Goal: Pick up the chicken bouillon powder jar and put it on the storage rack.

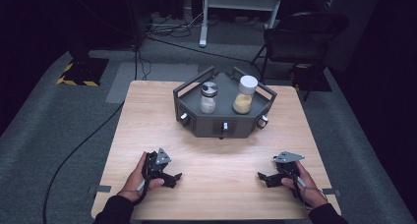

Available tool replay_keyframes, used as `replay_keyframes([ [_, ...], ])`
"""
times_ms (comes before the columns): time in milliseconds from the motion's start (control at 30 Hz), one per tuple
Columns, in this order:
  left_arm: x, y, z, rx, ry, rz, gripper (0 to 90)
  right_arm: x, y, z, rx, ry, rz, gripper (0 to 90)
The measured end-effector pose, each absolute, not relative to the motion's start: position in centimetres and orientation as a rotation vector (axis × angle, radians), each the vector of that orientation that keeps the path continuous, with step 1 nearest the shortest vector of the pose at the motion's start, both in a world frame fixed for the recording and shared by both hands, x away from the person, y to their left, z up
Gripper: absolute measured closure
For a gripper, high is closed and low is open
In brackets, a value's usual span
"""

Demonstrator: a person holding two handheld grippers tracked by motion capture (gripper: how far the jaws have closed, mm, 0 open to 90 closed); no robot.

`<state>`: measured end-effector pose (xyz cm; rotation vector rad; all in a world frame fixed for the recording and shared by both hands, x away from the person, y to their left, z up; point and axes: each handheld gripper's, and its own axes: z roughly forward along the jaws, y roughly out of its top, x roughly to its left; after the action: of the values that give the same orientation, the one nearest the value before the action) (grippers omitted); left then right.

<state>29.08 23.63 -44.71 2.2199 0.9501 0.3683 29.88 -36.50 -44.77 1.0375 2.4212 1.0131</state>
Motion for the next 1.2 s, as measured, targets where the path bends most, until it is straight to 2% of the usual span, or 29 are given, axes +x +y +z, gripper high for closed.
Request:
replay_keyframes([
  [1200, 29.09, 23.61, -44.70, 2.220, 0.951, 0.368, 0.4, 30.13, -36.57, -44.77, 1.027, 2.430, 1.018, 0.0],
])
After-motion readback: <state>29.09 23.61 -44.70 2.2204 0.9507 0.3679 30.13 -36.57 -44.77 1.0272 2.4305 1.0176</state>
